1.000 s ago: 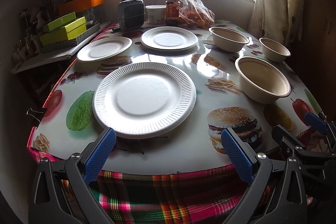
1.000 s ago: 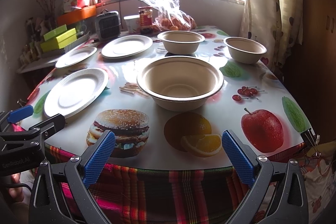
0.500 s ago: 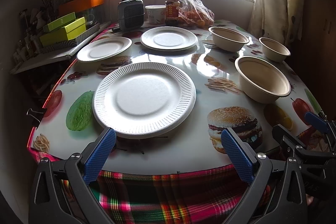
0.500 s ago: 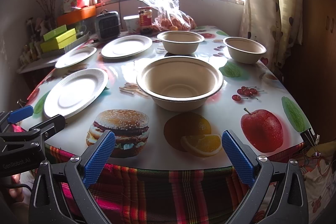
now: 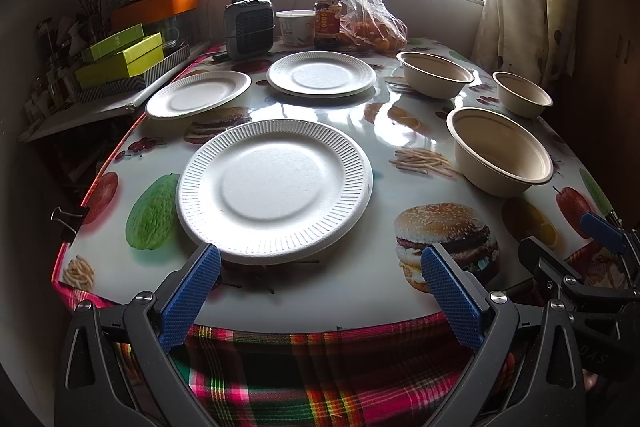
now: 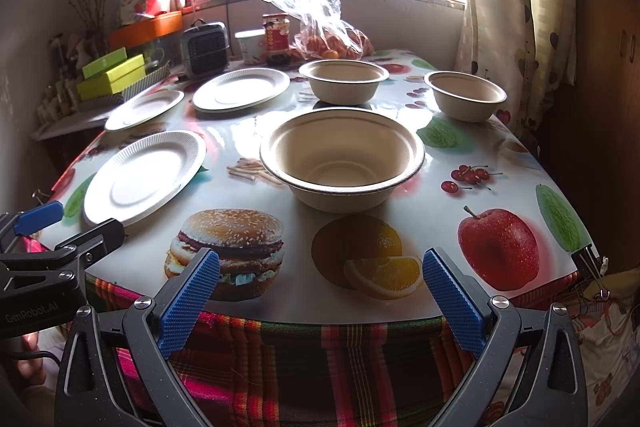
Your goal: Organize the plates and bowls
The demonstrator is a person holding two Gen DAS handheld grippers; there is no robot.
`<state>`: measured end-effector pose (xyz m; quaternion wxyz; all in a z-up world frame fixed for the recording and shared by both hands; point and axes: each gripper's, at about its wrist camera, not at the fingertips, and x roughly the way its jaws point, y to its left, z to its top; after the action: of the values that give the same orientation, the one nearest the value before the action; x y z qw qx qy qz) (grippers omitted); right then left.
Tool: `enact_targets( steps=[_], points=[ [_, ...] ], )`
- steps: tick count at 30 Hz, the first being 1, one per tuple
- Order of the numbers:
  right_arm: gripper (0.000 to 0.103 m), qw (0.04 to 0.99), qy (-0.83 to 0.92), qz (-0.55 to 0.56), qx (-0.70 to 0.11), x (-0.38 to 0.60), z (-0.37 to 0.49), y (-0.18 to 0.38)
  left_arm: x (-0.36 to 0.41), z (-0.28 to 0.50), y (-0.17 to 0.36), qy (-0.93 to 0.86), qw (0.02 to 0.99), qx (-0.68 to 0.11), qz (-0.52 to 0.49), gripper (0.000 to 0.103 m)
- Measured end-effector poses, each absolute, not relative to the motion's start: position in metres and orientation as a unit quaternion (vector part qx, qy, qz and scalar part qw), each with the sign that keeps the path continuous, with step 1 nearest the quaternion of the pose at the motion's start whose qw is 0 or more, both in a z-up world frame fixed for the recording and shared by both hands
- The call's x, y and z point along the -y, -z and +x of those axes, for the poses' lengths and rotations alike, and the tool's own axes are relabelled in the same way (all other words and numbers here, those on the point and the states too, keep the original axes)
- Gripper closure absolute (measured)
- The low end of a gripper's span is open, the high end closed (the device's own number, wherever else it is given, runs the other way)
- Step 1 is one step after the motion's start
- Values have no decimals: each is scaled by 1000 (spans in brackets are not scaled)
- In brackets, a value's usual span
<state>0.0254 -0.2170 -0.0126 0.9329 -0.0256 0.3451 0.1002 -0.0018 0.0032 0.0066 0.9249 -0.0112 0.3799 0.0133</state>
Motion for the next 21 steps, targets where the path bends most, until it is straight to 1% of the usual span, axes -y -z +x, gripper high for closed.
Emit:
enact_targets(
  steps=[7,21],
  points=[
    [0,933,-104,-27,-343,217,27,9,-5,-1,-8,-14,926,-378,-11,2],
    [0,937,-130,-43,-320,192,51,-19,-28,17,-26,-27,931,-363,-10,2]
  ],
)
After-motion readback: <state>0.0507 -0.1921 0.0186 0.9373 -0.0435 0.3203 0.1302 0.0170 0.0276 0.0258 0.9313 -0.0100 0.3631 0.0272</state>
